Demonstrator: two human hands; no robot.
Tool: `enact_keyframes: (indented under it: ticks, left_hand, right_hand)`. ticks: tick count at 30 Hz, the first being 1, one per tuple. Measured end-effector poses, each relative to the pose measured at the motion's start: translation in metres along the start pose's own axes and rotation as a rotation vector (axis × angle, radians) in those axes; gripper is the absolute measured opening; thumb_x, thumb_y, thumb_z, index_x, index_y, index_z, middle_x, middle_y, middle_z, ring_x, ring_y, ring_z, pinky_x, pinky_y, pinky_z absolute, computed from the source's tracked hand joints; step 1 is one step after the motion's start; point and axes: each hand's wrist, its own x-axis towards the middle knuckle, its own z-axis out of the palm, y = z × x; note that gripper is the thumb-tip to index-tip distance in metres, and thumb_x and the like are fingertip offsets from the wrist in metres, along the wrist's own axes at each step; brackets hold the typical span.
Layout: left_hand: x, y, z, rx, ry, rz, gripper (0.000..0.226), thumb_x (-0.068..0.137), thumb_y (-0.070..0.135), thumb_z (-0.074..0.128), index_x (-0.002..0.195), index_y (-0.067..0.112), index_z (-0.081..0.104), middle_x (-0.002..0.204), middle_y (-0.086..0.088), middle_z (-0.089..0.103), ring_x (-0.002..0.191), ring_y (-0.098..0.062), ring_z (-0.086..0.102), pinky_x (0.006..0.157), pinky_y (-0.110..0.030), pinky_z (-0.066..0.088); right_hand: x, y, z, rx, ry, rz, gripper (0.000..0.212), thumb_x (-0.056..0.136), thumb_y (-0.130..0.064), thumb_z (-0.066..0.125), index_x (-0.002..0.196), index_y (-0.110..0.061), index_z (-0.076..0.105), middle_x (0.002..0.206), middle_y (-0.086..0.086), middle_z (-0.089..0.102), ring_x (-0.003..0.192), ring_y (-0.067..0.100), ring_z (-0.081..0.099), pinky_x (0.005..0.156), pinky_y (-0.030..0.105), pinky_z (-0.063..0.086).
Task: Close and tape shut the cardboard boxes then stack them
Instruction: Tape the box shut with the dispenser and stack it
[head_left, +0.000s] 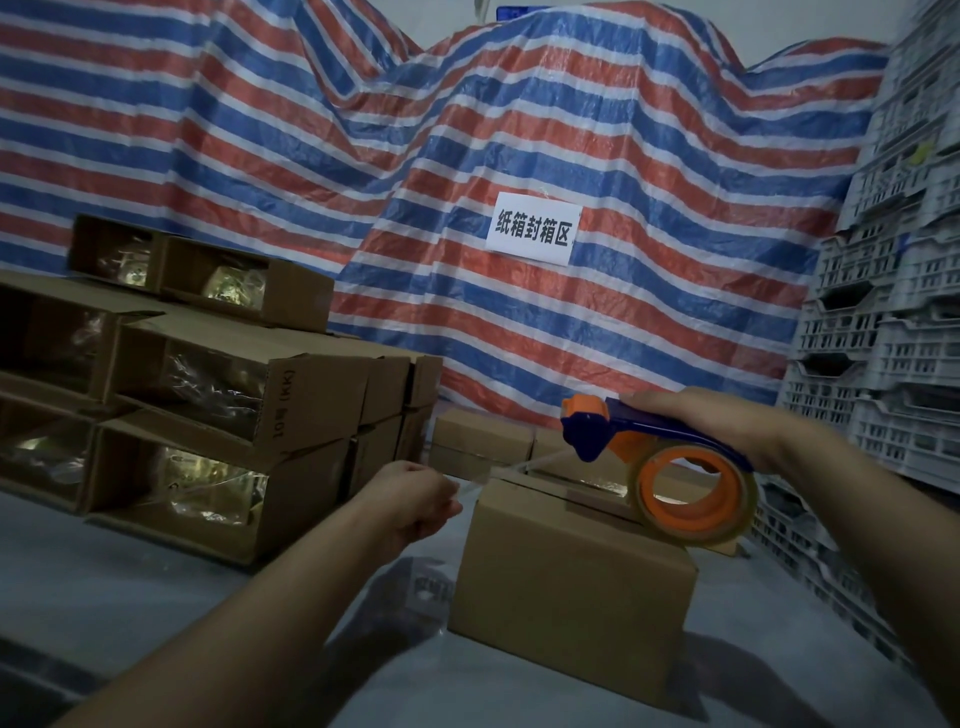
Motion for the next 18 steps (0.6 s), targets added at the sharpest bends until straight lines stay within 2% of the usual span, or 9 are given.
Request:
enact_keyframes:
  ticks: [2, 5, 8, 12, 15, 18]
  left_hand:
    - [0.000, -0.003, 0.001, -0.024, -0.039, -0.002, 0.023, 0.093, 0.010, 0.065, 0.113, 0.001, 0.059, 0.090, -0.011, 0.062, 0.062, -0.009, 0.062, 0.051, -0.019, 0.047]
    - [0.002, -0.008, 0.008, -0.033, -0.029, 0.009, 0.031, 0.089, 0.011, 0.070, 0.116, 0.004, 0.058, 0.097, -0.013, 0.065, 0.069, -0.013, 0.061, 0.049, -0.019, 0.047]
    - [0.003, -0.011, 0.016, -0.049, -0.014, -0.002, 0.027, 0.090, 0.008, 0.068, 0.114, 0.006, 0.056, 0.087, -0.012, 0.063, 0.067, -0.015, 0.059, 0.050, -0.023, 0.046]
    - [0.007, -0.013, 0.017, 0.026, 0.020, 0.004, 0.026, 0.091, 0.014, 0.068, 0.114, 0.010, 0.056, 0.098, -0.010, 0.065, 0.085, -0.020, 0.062, 0.069, -0.030, 0.052]
    - [0.007, -0.017, 0.019, 0.145, 0.064, 0.003, 0.041, 0.090, 0.032, 0.068, 0.122, 0.014, 0.049, 0.103, -0.006, 0.059, 0.089, -0.020, 0.055, 0.074, -0.032, 0.048]
    - [0.004, -0.026, 0.021, 0.089, 0.000, -0.106, 0.055, 0.091, 0.045, 0.063, 0.134, 0.014, 0.047, 0.114, -0.008, 0.058, 0.096, -0.023, 0.054, 0.087, -0.035, 0.049]
  right_hand:
    - [0.000, 0.001, -0.001, 0.004, 0.000, -0.007, 0.050, 0.094, -0.056, 0.055, 0.103, -0.008, 0.066, 0.073, 0.005, 0.073, 0.054, 0.011, 0.065, 0.055, 0.022, 0.049]
    - [0.000, 0.005, -0.002, 0.033, 0.023, -0.009, 0.052, 0.091, -0.058, 0.057, 0.105, -0.009, 0.067, 0.075, 0.006, 0.074, 0.056, 0.012, 0.066, 0.058, 0.024, 0.051]
    - [0.001, 0.007, -0.001, 0.038, 0.034, -0.008, 0.054, 0.091, -0.058, 0.058, 0.108, -0.008, 0.068, 0.078, 0.008, 0.075, 0.058, 0.014, 0.067, 0.064, 0.028, 0.051]
    - [0.002, 0.007, -0.001, 0.036, 0.039, -0.010, 0.054, 0.092, -0.058, 0.058, 0.109, -0.008, 0.067, 0.080, 0.008, 0.075, 0.058, 0.014, 0.066, 0.060, 0.026, 0.050]
    - [0.001, 0.007, -0.001, 0.034, 0.046, -0.009, 0.053, 0.093, -0.058, 0.057, 0.106, -0.008, 0.067, 0.074, 0.006, 0.073, 0.054, 0.012, 0.065, 0.053, 0.022, 0.049]
    - [0.001, 0.008, -0.001, 0.031, 0.047, -0.005, 0.053, 0.093, -0.058, 0.056, 0.105, -0.008, 0.068, 0.073, 0.006, 0.072, 0.054, 0.012, 0.064, 0.055, 0.023, 0.048]
